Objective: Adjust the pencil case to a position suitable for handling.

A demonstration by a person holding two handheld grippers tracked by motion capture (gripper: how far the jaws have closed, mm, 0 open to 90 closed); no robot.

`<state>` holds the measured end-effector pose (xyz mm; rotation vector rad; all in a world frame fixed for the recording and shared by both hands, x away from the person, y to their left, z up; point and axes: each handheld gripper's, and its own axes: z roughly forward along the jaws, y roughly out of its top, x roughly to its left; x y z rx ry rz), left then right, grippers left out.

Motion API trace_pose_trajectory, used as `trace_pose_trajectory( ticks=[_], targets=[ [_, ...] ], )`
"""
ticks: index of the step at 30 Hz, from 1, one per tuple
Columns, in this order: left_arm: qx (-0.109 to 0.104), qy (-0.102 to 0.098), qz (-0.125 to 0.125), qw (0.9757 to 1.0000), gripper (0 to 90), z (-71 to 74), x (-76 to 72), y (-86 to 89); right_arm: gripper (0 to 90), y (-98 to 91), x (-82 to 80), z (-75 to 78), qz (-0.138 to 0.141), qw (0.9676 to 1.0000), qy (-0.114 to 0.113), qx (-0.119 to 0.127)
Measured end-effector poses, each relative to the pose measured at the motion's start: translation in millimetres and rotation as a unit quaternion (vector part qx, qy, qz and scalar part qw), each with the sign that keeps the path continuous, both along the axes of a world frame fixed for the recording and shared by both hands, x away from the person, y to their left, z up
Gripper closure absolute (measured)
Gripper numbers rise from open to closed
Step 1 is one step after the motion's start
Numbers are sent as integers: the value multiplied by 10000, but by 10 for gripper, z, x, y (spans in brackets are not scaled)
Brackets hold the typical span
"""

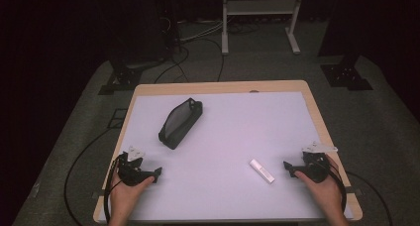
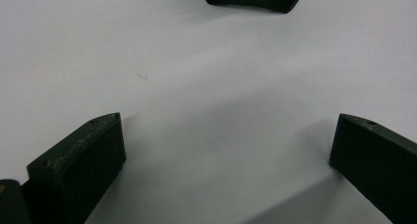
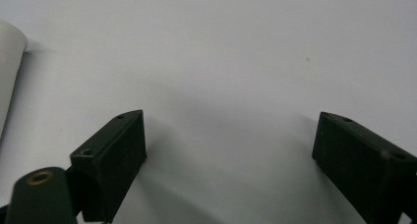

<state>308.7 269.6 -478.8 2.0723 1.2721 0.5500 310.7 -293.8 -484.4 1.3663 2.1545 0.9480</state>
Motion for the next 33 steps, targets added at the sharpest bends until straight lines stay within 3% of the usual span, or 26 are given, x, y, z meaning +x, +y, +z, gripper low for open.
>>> trace_pose_trajectory(
  ticks=[4, 7, 15, 22, 33],
  targets=[
    [8, -13, -42, 10000, 4, 11, -5, 9, 118, 1, 0, 0, 0, 10000, -5, -4],
    [-29, -113, -155, 9998, 125, 33, -18, 29, 118, 1, 0, -1, 0, 10000, -7, -5],
    [-228, -45, -228, 9995, 196, 89, 2, 33, 118, 3, -2, -1, 0, 10000, -14, -14],
    [-328, -8, -242, 9992, 242, 137, 32, 18, 118, 2, -1, -1, -2, 10000, -13, -11],
    [-372, -106, -362, 9986, 279, 269, 110, -46, 118, 1, -1, -1, 0, 10000, -7, -10]
  ],
)
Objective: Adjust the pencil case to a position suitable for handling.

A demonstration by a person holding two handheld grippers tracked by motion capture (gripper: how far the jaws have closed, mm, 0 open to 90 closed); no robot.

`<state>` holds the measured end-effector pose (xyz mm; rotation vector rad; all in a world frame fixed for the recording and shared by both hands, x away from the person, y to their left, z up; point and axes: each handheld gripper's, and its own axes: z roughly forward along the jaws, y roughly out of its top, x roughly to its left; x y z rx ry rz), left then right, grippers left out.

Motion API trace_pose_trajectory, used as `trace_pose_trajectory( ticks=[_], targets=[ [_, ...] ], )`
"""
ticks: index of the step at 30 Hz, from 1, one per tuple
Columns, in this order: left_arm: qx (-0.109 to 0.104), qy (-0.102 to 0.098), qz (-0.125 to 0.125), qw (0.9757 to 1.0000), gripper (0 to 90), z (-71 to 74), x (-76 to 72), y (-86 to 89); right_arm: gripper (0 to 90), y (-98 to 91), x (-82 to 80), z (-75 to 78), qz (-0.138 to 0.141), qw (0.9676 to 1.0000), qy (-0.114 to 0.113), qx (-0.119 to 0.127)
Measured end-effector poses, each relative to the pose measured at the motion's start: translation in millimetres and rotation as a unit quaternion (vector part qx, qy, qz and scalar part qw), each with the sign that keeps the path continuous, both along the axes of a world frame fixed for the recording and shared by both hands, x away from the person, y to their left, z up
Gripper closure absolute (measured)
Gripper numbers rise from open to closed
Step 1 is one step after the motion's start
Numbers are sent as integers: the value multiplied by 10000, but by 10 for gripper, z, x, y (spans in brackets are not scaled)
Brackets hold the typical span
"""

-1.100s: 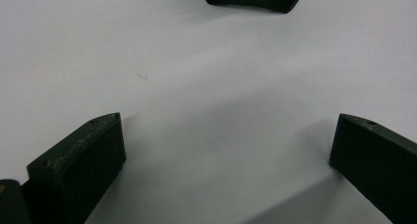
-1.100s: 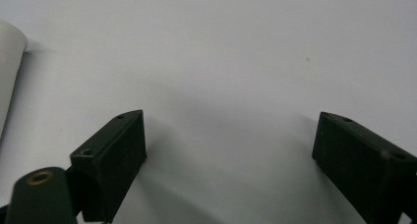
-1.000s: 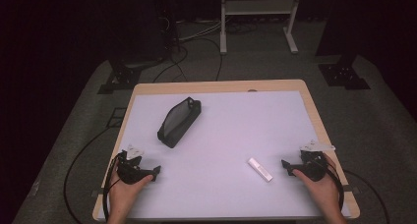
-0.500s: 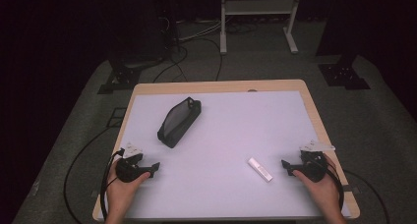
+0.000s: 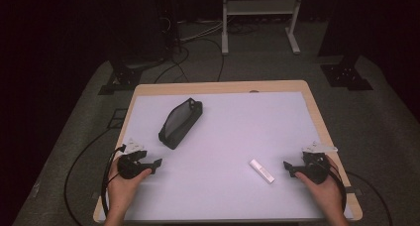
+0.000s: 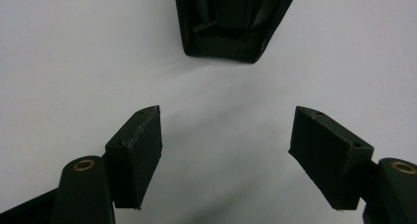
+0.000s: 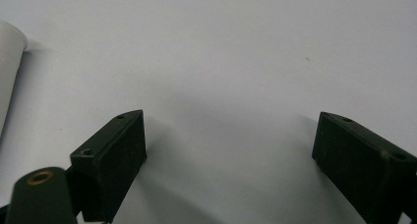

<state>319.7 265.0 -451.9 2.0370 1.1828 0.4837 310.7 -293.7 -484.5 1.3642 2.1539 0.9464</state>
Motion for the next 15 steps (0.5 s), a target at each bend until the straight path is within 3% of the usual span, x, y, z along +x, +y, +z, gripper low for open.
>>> trace_pose_trajectory(
  ticks=[15],
  targets=[
    [-123, -220, -75, 9997, 328, 234, 201, -92, 118, -1, 1, 0, -2, 10000, 8, 9]
  ],
)
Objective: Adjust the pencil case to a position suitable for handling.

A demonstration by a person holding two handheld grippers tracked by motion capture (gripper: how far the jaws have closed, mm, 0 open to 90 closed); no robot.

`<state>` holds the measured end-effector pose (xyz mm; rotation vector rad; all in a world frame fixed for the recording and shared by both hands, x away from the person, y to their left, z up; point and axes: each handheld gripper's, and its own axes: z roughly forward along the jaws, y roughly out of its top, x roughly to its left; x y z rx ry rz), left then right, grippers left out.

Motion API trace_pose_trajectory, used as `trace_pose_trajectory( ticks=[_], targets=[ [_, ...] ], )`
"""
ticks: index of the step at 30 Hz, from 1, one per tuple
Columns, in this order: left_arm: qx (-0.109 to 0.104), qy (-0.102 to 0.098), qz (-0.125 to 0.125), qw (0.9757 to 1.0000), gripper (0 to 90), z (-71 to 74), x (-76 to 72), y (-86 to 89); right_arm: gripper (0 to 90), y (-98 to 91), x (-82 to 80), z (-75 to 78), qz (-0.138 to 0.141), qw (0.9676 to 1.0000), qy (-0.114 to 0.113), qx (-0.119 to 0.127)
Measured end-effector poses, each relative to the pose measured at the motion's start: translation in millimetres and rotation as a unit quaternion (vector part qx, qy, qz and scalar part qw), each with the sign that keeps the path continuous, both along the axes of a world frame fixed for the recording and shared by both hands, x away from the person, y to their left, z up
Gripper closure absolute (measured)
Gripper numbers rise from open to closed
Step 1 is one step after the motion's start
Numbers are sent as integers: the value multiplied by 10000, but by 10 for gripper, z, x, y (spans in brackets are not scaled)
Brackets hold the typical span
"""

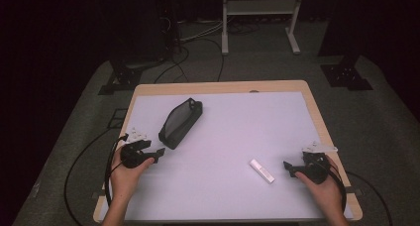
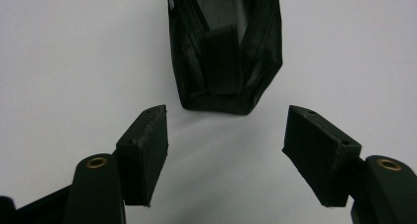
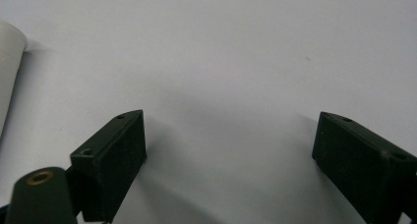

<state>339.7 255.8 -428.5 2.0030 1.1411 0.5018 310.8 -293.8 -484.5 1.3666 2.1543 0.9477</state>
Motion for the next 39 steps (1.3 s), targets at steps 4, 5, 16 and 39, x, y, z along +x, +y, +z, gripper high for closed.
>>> trace_pose_trajectory(
  ticks=[4, 5, 16, 39],
  targets=[
    [-71, -40, -25, 10000, 340, 52, 46, -6, 118, 0, 0, 0, -2, 10000, 5, 2],
    [-109, -51, -21, 9999, 343, 64, 57, -13, 118, 0, 0, 0, -2, 10000, 4, 2],
    [-201, -195, -116, 9995, 356, 201, 175, -52, 118, 0, 0, 1, -9, 10000, 19, 12],
    [-153, -334, -189, 9991, 391, 374, 532, -116, 119, 0, 0, 1, -12, 10000, 22, 14]
  ],
)
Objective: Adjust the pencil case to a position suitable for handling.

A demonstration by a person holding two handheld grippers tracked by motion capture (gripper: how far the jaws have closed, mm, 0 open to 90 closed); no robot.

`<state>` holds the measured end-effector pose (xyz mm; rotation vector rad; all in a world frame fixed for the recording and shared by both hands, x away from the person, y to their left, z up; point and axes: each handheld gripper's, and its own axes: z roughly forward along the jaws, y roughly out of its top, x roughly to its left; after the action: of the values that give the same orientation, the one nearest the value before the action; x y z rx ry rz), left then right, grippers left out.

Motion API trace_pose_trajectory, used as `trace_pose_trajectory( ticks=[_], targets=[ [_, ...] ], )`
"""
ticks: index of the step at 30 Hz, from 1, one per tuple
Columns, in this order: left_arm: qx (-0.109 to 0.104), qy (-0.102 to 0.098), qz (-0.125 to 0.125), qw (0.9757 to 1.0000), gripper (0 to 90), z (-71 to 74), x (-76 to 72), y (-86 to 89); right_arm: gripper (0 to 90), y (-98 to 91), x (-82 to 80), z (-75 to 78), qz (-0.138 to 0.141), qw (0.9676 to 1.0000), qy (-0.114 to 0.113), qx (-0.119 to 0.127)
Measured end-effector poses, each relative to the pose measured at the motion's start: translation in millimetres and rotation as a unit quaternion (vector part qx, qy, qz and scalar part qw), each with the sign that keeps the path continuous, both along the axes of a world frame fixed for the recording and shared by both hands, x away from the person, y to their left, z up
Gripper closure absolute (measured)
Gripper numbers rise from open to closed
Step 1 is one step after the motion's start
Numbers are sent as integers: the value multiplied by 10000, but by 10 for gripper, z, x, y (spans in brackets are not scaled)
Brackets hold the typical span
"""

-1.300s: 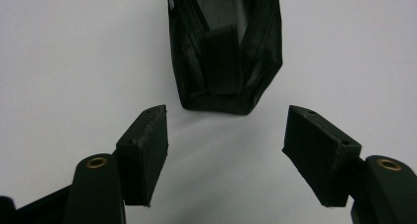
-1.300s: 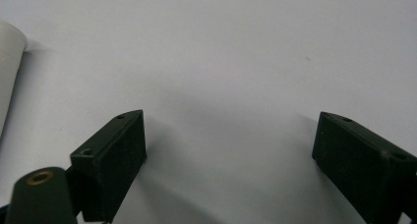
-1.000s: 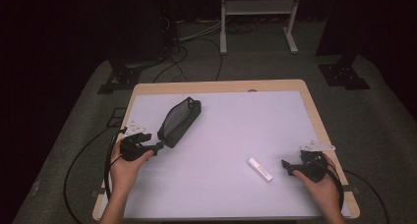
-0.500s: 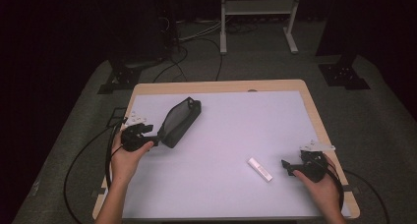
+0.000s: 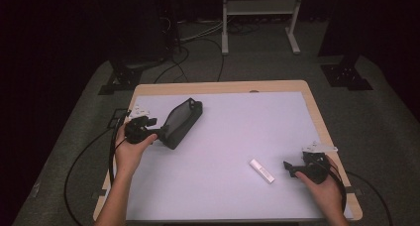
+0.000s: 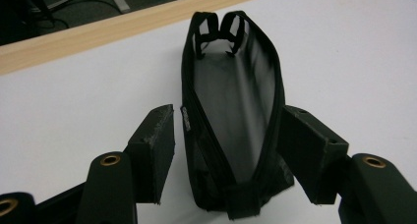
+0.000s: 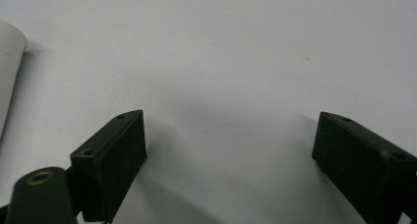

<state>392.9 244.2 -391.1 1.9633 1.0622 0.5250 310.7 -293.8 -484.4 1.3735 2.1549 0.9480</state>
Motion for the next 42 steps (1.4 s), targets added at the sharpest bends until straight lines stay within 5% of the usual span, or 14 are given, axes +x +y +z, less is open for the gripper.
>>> trace_pose_trajectory(
  ticks=[12, 32, 42],
  targets=[
    [47, -45, 10, 10000, 420, -11, 194, -107, 118, 0, 0, 0, 1, 10000, -1, -1],
    [223, -31, 99, 9997, 502, -233, 422, -163, 118, 3, -2, -1, -1, 10000, -10, -16],
    [141, 25, 106, 9998, 563, -297, 496, -149, 118, 1, 2, -1, -1, 10000, 0, -5]
  ],
)
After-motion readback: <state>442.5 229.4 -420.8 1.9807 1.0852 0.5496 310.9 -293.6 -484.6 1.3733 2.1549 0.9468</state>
